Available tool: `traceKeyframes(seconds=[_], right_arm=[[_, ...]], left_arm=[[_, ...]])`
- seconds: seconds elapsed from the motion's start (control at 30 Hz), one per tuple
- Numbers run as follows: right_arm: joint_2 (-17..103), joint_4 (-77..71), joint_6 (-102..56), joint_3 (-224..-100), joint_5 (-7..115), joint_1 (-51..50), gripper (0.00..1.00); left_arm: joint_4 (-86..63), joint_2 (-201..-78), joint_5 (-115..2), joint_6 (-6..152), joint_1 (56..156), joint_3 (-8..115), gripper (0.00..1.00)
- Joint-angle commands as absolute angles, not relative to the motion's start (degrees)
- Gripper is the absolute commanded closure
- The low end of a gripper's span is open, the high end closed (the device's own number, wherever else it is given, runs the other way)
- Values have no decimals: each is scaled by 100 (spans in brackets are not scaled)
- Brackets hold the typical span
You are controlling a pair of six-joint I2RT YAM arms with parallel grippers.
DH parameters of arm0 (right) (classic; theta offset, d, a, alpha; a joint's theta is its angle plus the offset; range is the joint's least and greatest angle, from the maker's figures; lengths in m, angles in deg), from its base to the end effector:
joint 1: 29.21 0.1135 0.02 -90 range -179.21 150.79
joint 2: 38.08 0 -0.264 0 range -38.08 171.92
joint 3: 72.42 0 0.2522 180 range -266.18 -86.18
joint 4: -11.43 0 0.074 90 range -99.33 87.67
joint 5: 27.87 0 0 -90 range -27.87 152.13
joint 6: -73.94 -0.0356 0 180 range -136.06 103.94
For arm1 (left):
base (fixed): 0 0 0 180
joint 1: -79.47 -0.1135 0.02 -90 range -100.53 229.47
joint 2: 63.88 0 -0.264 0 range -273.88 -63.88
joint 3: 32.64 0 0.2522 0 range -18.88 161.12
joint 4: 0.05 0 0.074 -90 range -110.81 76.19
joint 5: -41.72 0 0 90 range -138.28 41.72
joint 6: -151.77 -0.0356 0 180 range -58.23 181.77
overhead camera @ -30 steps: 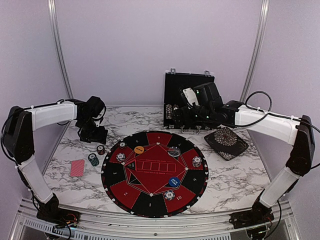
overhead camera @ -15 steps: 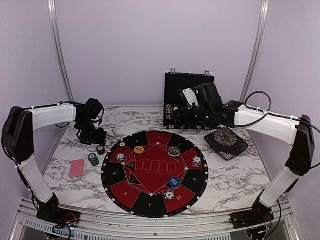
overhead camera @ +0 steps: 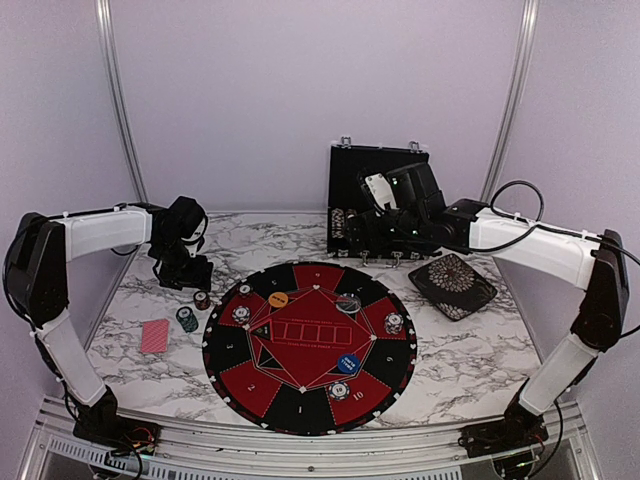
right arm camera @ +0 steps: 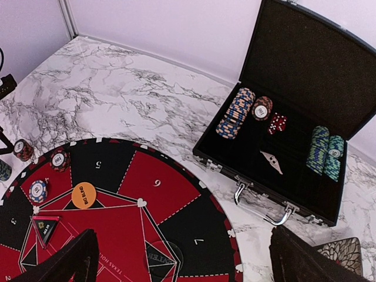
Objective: Distribute texas hold em gaming equipment
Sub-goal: Pick up the pile of poker chips from the pile of poker chips.
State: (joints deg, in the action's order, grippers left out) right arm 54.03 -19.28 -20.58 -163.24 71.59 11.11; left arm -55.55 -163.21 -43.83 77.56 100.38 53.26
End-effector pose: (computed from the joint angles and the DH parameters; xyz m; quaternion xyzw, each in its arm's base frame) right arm 0.2892 0.2378 0.3138 -0.2299 0.8417 0.1176 0.4741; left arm 0.3256 -0.1214 0.2133 0.0368 0.9817 -0.0213 0.1854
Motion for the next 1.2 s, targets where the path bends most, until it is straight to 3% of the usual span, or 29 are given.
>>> traceKeyframes(seconds=[0.0,1.17], right_arm=[[5488,-1938,-2101,-16577,7144,1073,2],[5490,-1964,-2066,-16587,7193,1071,2]], left_arm=[[-5488,-16424,-4467,7680,9995,5261,25],[-5360,-17257,-4465,7556,9995,5602,45]])
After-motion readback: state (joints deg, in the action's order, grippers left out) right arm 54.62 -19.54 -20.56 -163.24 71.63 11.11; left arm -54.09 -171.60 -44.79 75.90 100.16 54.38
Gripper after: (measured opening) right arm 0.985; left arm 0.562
